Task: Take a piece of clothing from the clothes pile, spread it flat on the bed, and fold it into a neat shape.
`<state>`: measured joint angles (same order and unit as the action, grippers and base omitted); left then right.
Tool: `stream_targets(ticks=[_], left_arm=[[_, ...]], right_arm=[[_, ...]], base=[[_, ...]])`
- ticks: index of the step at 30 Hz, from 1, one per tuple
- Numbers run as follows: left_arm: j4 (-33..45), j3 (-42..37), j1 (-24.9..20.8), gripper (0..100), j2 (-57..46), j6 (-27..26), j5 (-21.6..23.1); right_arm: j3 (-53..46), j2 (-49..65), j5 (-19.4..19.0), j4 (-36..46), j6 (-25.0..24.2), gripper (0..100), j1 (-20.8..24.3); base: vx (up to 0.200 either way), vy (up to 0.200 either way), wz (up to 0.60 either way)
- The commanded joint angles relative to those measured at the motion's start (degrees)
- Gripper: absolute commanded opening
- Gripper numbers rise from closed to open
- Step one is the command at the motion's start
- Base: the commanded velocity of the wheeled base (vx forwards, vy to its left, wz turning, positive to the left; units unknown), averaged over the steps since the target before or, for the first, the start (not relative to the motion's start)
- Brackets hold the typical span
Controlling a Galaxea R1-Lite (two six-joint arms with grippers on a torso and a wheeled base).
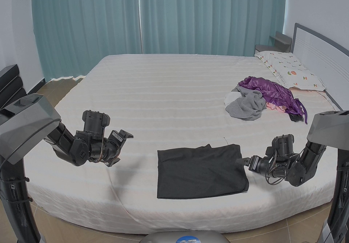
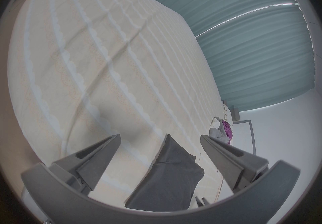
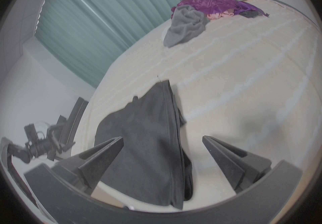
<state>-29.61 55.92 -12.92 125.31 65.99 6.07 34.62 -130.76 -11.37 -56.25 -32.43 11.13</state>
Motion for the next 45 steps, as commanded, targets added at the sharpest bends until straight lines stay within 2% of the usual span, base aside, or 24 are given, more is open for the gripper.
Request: stream_targets(ticks=[1, 3, 4, 8, 16, 17, 20, 26, 43, 44, 45], left_arm=[[-0.01, -0.28, -0.17, 100, 0.20, -0.07, -0.01], [-0.01, -0.28, -0.26, 100, 0.29, -0.07, -0.01], [-0.01, -0.28, -0.26, 100, 0.55, -0.07, -0.01], [-0.01, -0.28, -0.17, 100, 0.73, -0.16, -0.01], [-0.10, -0.28, -0.26, 100, 1.08, -0.33, -0.01], [-0.10, -0.28, -0.26, 100, 1.17, -0.33, -0.01], [-0.10, -0.20, -0.35, 100, 1.43, -0.42, -0.01], [-0.10, -0.02, -0.53, 100, 2.13, -0.51, -0.18], [-0.10, 0.07, -0.70, 100, 2.13, -0.60, -0.36], [-0.10, 0.07, -0.70, 100, 2.22, -0.60, -0.36], [-0.10, 0.07, -0.70, 100, 2.22, -0.60, -0.36]], right_arm=[[16.44, -7.41, 4.08, 6.41, -5.19, 100, -1.29], [19.96, -9.08, 5.05, 8.61, -6.60, 100, -1.02], [25.06, -11.36, 6.28, 11.42, -8.62, 100, -0.76], [31.91, -14.70, 7.07, 14.59, -12.31, 100, -0.32], [36.48, -17.78, 6.98, 15.55, -13.54, 100, -0.32], [36.57, -17.87, 6.98, 15.47, -13.54, 0, -0.23], [37.10, -18.04, 6.98, 15.03, -13.89, 0, -0.23], [38.68, -18.39, 7.16, 14.76, -17.76, 0, -0.93], [38.59, -18.31, 7.16, 14.15, -18.29, 0, -2.17], [37.98, -18.13, 7.07, 13.27, -18.46, 100, -2.25], [37.98, -18.13, 7.07, 13.27, -18.46, 100, -2.25]], base=[[0.000, 0.000, 0.00], [0.000, 0.000, 0.00], [0.000, 0.000, 0.00], [0.000, 0.000, 0.00], [0.000, 0.000, 0.00], [0.000, 0.000, 0.00], [0.000, 0.000, 0.00], [0.000, 0.000, 0.00], [0.000, 0.000, 0.00], [0.000, 0.000, 0.00], [0.000, 0.000, 0.00]])
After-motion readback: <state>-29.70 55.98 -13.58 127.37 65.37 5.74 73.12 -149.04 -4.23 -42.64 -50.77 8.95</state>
